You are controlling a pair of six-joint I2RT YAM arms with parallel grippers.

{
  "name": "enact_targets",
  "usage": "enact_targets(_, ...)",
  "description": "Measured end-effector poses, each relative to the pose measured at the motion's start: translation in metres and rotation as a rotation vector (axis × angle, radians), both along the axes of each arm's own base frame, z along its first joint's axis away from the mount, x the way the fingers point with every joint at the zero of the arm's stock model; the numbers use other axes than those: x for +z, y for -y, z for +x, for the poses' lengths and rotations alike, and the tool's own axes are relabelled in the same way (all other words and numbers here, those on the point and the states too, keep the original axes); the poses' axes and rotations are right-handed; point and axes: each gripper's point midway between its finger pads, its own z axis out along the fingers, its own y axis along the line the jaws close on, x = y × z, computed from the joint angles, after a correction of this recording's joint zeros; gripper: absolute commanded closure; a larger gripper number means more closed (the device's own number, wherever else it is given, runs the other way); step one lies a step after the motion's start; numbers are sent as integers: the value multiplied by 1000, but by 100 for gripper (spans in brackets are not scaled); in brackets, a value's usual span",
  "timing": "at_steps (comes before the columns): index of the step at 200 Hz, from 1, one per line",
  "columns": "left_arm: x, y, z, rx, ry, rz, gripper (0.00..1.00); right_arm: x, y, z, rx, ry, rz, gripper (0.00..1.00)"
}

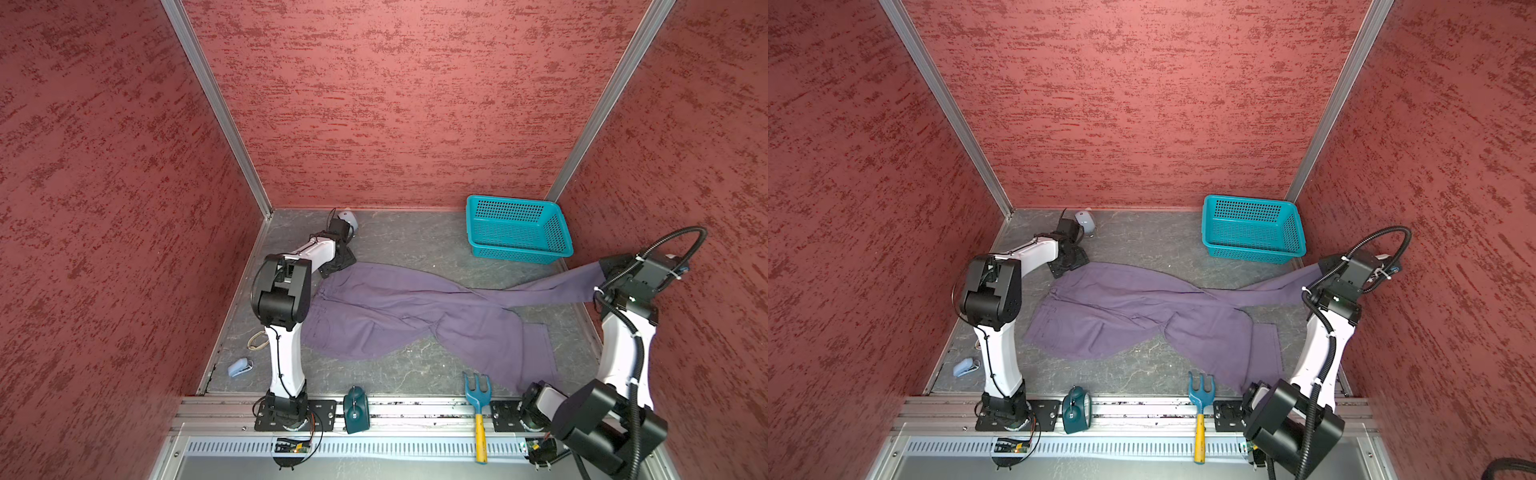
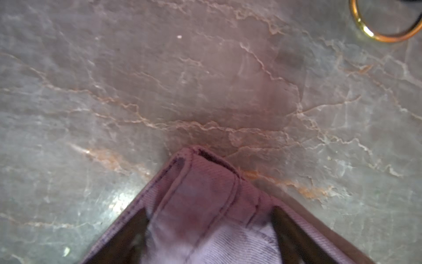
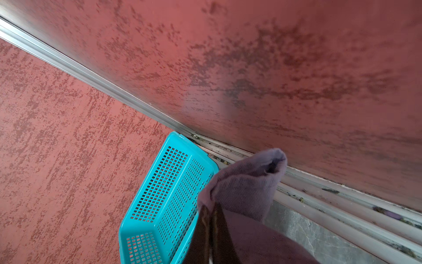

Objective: Fold and stack the trousers

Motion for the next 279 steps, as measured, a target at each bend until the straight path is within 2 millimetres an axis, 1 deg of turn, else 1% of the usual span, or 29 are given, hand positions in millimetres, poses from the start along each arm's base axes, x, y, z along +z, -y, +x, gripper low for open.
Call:
enact_targets(10,-1,0,2,-11,-5,-1,74,0,0,0,0,0,0,100)
enact_targets(16,-2,-1,3,-10,-5,-5,86,0,0,0,0,1,-1,100)
enact_targets(22,-2,-1,5,-13,-3,-12,94,1,0,0,0,1,-1,100)
enact_targets(28,-2,-2,6,-13,-2,-16,100,1,0,0,0,2,-2,100)
enact_targets(49,0,-9,8,-1,9,-26,100,3,-1,-1,2,7,-4,100)
enact_targets(65,0,-22,1,28,16,-28,100,5,-3,-1,8,13,-6,100)
enact_targets(72,0,-31,-7,50,9,-26,100,6,-5,-1,17,19,-3,100)
enact_targets(84,2,-53,-22,103,-6,-20,100,7,-12,-1,40,33,1,100)
enact_targets(98,7,-82,-41,182,-19,-14,100,5,-25,-2,74,39,5,100)
enact_targets(109,16,-105,-51,243,-10,-4,100,0,-37,-1,104,36,8,100)
enact_targets(116,23,-121,-58,286,2,7,100,-5,-46,0,127,31,11,100)
enact_targets(128,35,-142,-63,343,30,21,100,-18,-63,3,172,12,25,100)
enact_targets(138,43,-155,-65,378,53,30,100,-30,-74,7,204,-12,37,100)
enact_targets(149,50,-167,-65,407,70,39,100,-49,-83,11,237,-55,58,100)
enact_targets(158,52,-173,-64,419,77,44,100,-64,-87,14,253,-98,78,100)
enact_targets(174,55,-176,-61,425,85,46,100,-87,-85,19,260,-165,109,100)
enact_targets(183,57,-176,-59,424,90,46,100,-96,-84,22,261,-197,123,100)
enact_targets(190,59,-176,-57,423,96,46,100,-99,-82,25,263,-214,130,100)
enact_targets(199,63,-176,-54,421,107,46,100,-96,-80,29,266,-216,128,100)
enact_targets(207,66,-176,-52,421,117,45,100,-88,-78,33,266,-205,119,100)
enact_targets(227,71,-177,-48,422,132,45,100,-57,-76,39,269,-149,76,100)
enact_targets(239,71,-177,-48,422,131,45,100,-42,-77,37,270,-116,52,100)
enact_targets(253,69,-177,-50,427,127,44,100,-29,-80,28,265,-96,33,100)
enact_targets(267,65,-178,-54,439,123,40,100,-15,-85,13,252,-79,11,100)
enact_targets(279,63,-181,-62,456,118,34,100,0,-90,-4,233,-55,-14,100)
